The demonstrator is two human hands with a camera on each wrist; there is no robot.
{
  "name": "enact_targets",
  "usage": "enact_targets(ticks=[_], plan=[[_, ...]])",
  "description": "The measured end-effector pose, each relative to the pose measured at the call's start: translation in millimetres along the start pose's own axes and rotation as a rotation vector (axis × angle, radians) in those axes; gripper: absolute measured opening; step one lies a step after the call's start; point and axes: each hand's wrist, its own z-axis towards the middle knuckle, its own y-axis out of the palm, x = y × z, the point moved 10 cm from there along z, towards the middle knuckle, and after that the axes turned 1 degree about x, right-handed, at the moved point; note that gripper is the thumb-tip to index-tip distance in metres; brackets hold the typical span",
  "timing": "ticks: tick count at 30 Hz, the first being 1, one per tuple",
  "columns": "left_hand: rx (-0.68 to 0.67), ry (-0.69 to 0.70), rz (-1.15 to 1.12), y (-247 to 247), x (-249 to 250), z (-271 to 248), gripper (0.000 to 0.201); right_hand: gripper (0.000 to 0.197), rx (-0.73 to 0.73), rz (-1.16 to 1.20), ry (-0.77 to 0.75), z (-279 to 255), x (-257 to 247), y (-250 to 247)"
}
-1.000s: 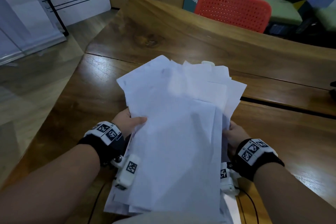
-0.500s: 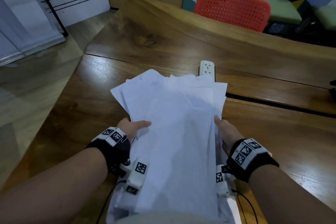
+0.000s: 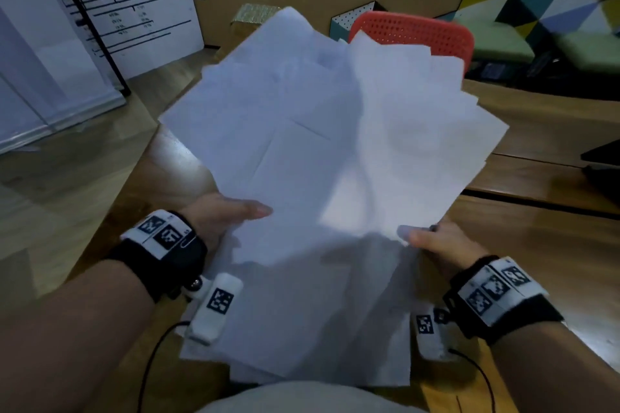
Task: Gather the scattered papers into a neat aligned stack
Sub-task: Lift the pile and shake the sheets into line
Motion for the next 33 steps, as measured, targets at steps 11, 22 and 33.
enact_targets(ticks=[11,22,33], plan=[[0.531,0.427,0.342,30,86,-54,0.018,0.052,0.513,0.035,-0.176,-24,-72,-2],[0.561,0.477,0.249,19,93,-88,0.059,0.028,0.388,0.194,-0.535,-74,-123,21],[0.473,0.495,0.299,4,114,-82,0.058,0.045,0.289,0.091,-0.381,-63,-130,-4]])
